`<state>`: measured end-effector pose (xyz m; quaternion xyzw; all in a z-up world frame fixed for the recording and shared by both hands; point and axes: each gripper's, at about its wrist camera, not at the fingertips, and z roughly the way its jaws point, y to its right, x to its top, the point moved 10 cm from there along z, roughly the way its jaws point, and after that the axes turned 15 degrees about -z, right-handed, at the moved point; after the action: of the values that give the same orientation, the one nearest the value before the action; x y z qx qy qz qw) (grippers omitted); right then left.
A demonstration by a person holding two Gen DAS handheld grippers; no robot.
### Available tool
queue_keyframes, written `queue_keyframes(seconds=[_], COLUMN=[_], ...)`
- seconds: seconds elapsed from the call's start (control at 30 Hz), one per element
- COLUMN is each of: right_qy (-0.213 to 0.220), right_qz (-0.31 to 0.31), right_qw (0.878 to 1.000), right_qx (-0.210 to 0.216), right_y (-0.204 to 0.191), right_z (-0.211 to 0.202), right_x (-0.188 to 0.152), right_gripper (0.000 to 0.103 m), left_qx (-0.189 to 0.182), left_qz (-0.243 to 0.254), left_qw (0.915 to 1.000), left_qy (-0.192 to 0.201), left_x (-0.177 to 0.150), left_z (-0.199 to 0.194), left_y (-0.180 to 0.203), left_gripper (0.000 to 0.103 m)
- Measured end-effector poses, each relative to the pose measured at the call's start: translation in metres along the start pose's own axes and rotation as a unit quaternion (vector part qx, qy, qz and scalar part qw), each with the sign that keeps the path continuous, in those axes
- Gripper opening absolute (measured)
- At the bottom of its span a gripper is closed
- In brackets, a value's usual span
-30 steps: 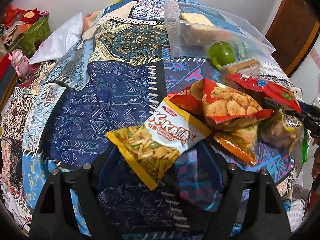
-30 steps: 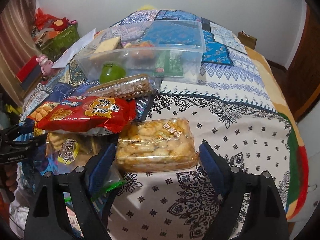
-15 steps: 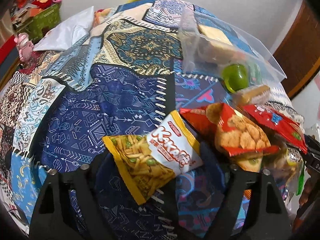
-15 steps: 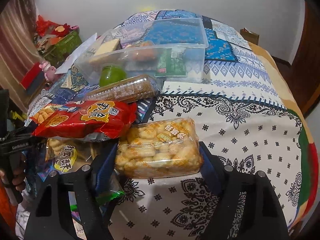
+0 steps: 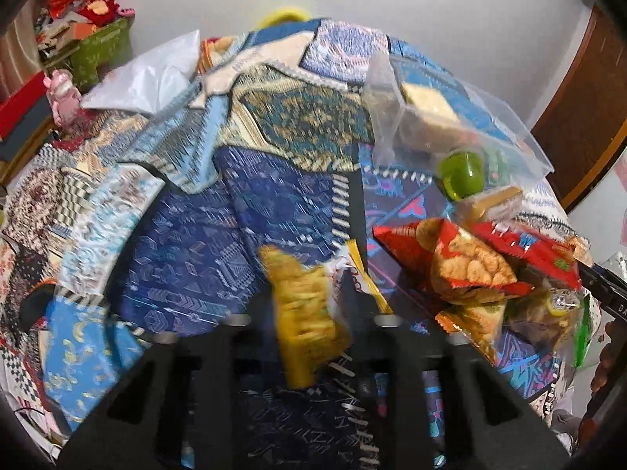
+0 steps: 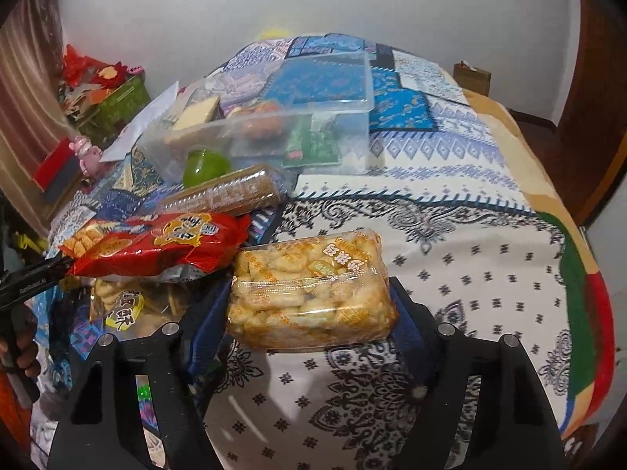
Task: Organize snacks
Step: 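Grasp the yellow snack bag with the left tool while the right grasps the cookie bag, then drop the yellow bag into the box with the left tool while the right drops the cookie bag in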
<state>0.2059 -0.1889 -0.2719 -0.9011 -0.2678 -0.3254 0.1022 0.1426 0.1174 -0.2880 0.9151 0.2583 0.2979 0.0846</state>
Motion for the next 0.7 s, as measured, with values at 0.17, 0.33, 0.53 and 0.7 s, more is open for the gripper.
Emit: queue_keyframes(seconds=[0.17, 0.33, 0.53, 0.7], right_qy=[0.016, 0.033, 0.055, 0.075], right_qz=[0.01, 0.008, 0.008, 0.004], right_qw=[1.0, 0.999, 0.998, 0.997], right_qx=[-0.007, -0.016, -0.022, -0.023], right_y=[0.009, 0.011, 0.016, 0.017], right_z=[-0.011, -0.021, -0.032, -0.036], right_x=[0.007, 0.017, 0.034, 0.053], right_gripper=[0.073, 0.073, 0.073, 0.073], left_qx=[-0.007, -0.016, -0.028, -0.038], left_qz=[0.008, 0.02, 0.032, 0.043], left_qw=[0.9998, 0.9991, 0.9968, 0.9941], left_qy=[0.014, 0.032, 0.068, 0.092], left_x=[0.007, 0.015, 0.042, 0.068], left_z=[-0.013, -0.027, -0.048, -0.059], left_y=[0.005, 0.018, 0.037, 0.057], left_gripper=[0.015, 0.013, 0.013, 0.013])
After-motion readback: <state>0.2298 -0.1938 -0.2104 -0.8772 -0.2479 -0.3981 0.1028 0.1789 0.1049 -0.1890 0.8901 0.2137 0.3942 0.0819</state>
